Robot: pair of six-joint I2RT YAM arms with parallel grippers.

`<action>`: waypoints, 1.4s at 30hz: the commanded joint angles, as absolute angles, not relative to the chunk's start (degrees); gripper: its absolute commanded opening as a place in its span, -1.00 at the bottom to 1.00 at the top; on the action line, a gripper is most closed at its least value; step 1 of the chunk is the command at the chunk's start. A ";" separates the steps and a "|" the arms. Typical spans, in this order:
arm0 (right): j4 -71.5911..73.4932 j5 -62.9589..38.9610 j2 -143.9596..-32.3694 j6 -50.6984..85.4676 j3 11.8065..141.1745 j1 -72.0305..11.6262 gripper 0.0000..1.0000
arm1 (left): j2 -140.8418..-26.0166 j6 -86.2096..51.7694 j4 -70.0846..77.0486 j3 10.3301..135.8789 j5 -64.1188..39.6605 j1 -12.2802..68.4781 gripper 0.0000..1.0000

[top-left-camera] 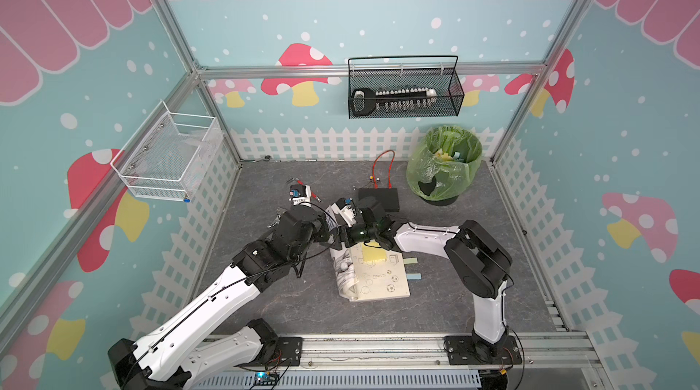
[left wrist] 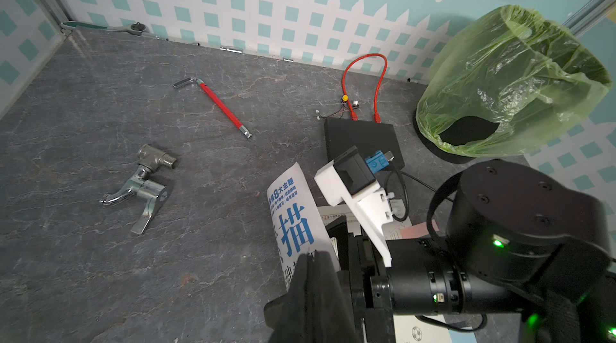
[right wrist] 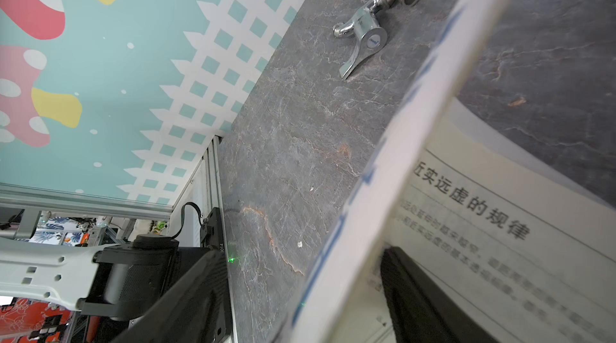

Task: Peel off the used sticky note
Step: Open the book at the center of the board.

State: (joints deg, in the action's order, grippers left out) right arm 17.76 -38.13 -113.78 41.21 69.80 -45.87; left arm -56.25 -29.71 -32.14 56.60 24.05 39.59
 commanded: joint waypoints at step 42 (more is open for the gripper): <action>12.53 -38.84 -125.03 37.91 83.03 -41.19 0.33 | -46.64 -36.56 -16.79 36.54 -0.32 39.86 -1.00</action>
